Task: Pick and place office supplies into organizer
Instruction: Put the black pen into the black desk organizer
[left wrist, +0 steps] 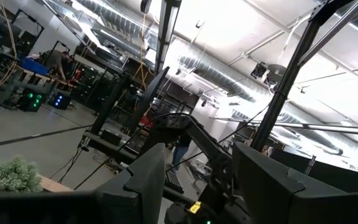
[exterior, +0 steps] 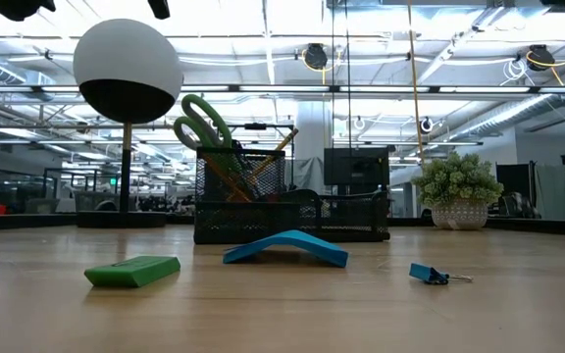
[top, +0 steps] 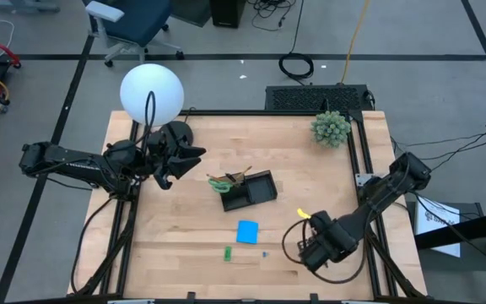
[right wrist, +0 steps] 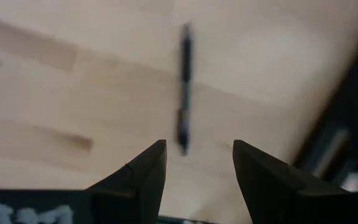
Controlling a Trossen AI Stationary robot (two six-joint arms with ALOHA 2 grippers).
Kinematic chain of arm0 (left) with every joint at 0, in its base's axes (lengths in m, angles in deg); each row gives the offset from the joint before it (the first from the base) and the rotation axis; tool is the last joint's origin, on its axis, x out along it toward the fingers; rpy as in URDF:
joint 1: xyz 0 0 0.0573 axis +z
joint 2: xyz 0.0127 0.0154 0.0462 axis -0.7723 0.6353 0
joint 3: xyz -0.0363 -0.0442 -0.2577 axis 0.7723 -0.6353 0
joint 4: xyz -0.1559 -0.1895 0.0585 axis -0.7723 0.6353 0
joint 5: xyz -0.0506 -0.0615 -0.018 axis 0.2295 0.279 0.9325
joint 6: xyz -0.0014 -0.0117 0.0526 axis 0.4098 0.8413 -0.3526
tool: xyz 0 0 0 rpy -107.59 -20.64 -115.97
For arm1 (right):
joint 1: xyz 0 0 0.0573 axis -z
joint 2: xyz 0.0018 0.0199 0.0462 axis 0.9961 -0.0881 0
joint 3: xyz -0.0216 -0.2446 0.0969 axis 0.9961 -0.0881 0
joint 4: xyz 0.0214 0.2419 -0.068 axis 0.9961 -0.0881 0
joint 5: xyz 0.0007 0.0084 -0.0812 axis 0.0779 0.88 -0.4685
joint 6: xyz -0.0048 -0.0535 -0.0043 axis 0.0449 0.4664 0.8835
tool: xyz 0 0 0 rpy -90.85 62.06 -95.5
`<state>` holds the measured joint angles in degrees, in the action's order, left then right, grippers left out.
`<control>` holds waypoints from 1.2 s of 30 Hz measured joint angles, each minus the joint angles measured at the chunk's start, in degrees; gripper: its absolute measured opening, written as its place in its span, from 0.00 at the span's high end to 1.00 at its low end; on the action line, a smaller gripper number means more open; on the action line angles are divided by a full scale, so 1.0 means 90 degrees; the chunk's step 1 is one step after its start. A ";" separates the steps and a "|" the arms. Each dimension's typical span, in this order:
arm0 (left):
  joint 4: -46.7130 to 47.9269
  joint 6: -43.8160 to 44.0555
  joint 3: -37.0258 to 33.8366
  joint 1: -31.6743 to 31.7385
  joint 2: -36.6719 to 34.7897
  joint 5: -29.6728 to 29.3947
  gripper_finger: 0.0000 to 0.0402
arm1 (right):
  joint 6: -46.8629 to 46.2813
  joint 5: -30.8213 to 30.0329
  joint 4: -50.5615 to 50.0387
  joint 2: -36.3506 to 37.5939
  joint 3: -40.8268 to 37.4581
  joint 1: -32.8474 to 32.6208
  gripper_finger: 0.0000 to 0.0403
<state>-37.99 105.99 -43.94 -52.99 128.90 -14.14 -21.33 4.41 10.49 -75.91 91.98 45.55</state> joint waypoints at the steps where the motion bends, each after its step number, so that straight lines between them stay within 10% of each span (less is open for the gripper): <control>1: 0.0007 0.0000 0.0000 -0.0002 0.0000 0.0000 0.54 | 0.0036 0.0000 0.0324 0.0067 -0.0172 -0.0024 0.56; 9: 0.0015 0.0000 0.0000 0.0000 0.0000 0.0000 0.54 | 0.0212 -0.0017 0.2544 0.0616 -0.1702 -0.0050 0.57; 36: 0.0013 0.0000 0.0000 0.0000 0.0000 0.0000 0.54 | 0.1019 -0.1150 0.2301 0.0626 -0.2084 0.0098 0.57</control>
<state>-37.87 105.99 -43.94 -52.99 128.89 -14.14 -12.16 -5.93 31.20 -70.28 73.22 46.43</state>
